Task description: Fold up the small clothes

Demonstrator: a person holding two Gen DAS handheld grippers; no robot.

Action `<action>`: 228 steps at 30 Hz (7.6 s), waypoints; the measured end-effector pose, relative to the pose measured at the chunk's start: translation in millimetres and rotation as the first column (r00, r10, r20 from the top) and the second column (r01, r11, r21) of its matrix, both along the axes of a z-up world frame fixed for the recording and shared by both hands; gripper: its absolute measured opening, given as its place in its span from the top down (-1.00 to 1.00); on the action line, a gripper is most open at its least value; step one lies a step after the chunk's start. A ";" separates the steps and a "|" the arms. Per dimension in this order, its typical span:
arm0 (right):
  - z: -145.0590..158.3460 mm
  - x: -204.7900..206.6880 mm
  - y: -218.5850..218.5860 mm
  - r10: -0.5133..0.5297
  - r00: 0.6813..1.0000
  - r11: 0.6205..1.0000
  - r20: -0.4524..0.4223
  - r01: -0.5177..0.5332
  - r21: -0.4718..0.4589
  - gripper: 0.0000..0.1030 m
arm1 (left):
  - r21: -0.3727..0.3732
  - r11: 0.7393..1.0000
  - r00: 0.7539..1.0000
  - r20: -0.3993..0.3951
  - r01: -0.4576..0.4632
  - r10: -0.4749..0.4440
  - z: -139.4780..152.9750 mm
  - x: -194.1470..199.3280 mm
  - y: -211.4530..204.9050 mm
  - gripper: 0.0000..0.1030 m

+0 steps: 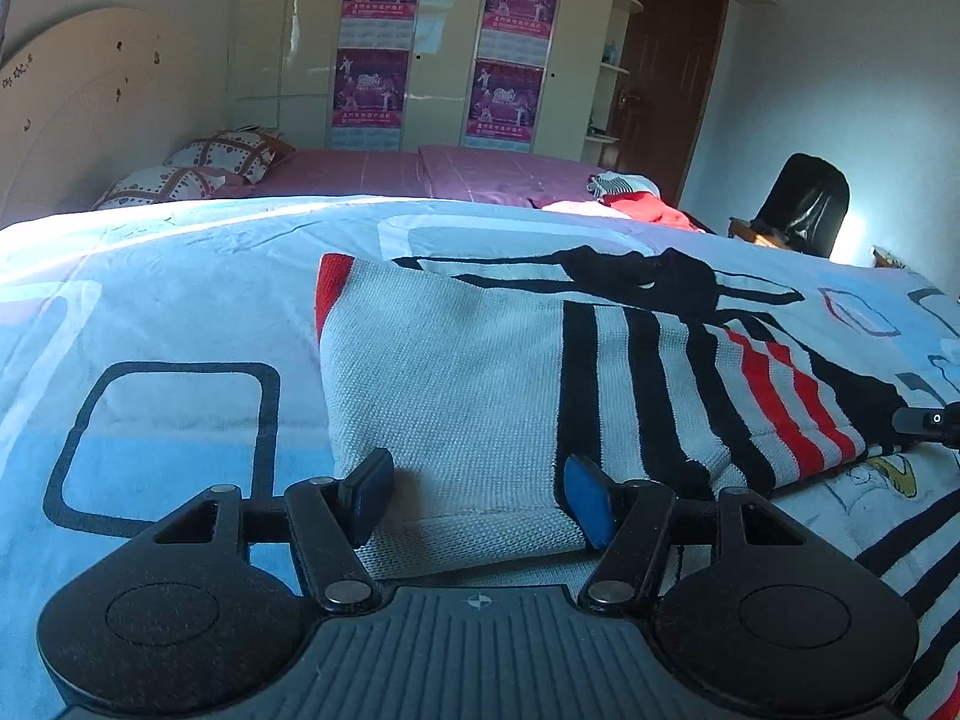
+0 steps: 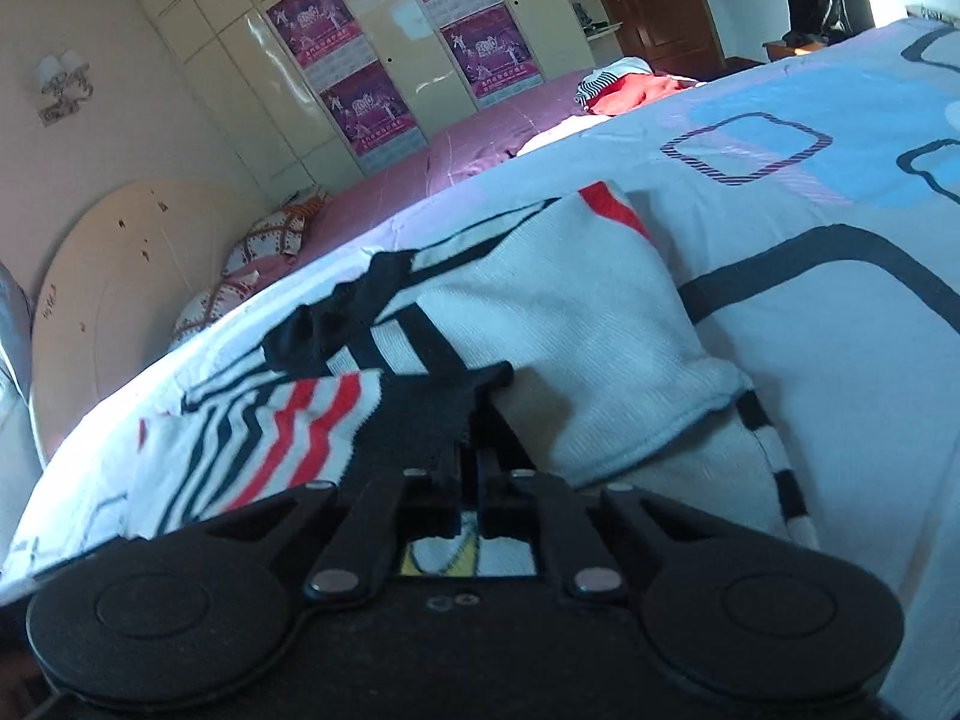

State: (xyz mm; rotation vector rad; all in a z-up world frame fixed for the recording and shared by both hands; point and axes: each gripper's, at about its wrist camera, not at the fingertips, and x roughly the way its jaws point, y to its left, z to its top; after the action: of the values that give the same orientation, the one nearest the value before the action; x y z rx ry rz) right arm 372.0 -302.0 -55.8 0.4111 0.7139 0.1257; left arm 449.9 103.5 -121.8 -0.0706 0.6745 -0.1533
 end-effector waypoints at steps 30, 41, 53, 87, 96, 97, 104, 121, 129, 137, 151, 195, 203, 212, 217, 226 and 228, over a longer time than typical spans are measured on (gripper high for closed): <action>16.8 -180.1 -94.4 -0.014 0.995 0.998 -0.100 0.008 -0.057 0.35 | -0.252 0.964 0.981 -0.189 -0.089 0.041 6.6 -206.7 60.5 -0.38; -29.2 -265.9 -122.0 0.164 0.974 0.908 -0.156 -0.087 0.409 0.36 | -0.645 0.740 0.965 -0.260 -0.192 0.024 -33.5 -294.0 51.1 0.03; -41.1 -234.9 -102.4 0.216 0.963 0.877 -0.159 -0.120 0.465 0.77 | -0.640 0.753 0.965 -0.260 -0.152 -0.026 -46.0 -253.7 31.6 0.91; 106.9 -169.6 -106.6 0.235 0.940 0.961 0.247 -0.262 0.085 0.89 | -0.644 0.764 0.983 0.123 -0.026 0.137 76.1 -187.8 48.0 0.93; 126.3 -88.2 -95.5 0.236 0.934 0.968 0.267 -0.251 0.023 0.88 | -0.623 0.782 0.987 0.119 -0.012 0.109 94.0 -104.8 47.9 0.93; 124.9 -77.7 -93.7 0.235 0.935 0.968 0.264 -0.249 0.021 0.88 | -0.620 0.785 0.988 0.114 -0.010 0.103 94.1 -93.9 48.8 0.93; 105.7 -4.0 -88.0 0.221 0.951 0.972 0.216 -0.232 0.030 0.88 | -0.600 0.800 0.997 0.042 -0.027 0.065 73.7 -17.3 52.6 0.93; 15.1 133.4 -75.5 0.124 0.992 0.985 0.010 -0.124 0.123 0.12 | -0.619 0.768 0.982 -0.179 -0.165 0.067 -19.0 96.8 54.3 0.45; 26.2 120.4 -99.8 0.089 0.991 0.987 0.101 -0.101 0.121 -0.04 | -0.613 0.783 0.994 -0.064 -0.106 0.084 -3.6 102.9 54.6 -0.31; 28.6 118.1 -95.7 0.216 0.971 0.976 0.104 -0.216 -0.019 0.07 | -0.259 0.965 0.997 -0.052 0.040 -0.055 24.5 109.1 41.2 -0.15; 11.7 157.0 -28.9 0.326 0.945 0.900 -0.016 -0.316 -0.301 0.55 | -0.036 0.994 0.992 -0.073 0.101 -0.104 19.8 120.3 13.1 0.24; 3.2 169.3 -13.1 0.176 0.980 0.872 0.094 -0.111 -0.477 0.90 | -0.118 0.990 0.997 -0.025 -0.075 0.073 17.4 139.3 28.8 0.91; -5.4 177.0 -10.5 0.158 0.986 0.865 0.047 -0.116 -0.489 0.84 | -0.074 0.993 0.995 -0.047 -0.093 0.090 11.1 146.4 21.8 0.84; 29.6 121.7 -8.1 0.245 0.963 0.872 0.114 -0.168 -0.459 0.53 | -0.132 0.969 0.969 0.103 -0.210 0.224 40.0 93.2 38.0 0.38; 20.0 141.1 72.9 0.371 0.928 0.833 0.037 -0.314 -0.456 0.54 | -0.024 0.999 0.998 0.057 0.043 -0.041 45.8 119.9 -54.9 0.22; 0.7 142.6 83.1 0.383 0.924 0.744 0.008 -0.303 -0.595 0.43 | 0.107 0.993 0.999 -0.022 0.038 -0.036 20.1 120.2 -74.1 -0.23; 1.6 147.0 43.4 0.266 0.964 0.781 0.016 -0.206 -0.589 0.44 | 0.099 0.995 1.000 0.007 0.020 -0.020 17.2 111.0 -46.7 -0.23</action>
State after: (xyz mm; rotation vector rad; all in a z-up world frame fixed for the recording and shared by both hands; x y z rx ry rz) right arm 519.0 -258.7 -54.1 -0.2825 0.6664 0.1549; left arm 560.9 56.8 -104.7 0.0319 0.6739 -0.1391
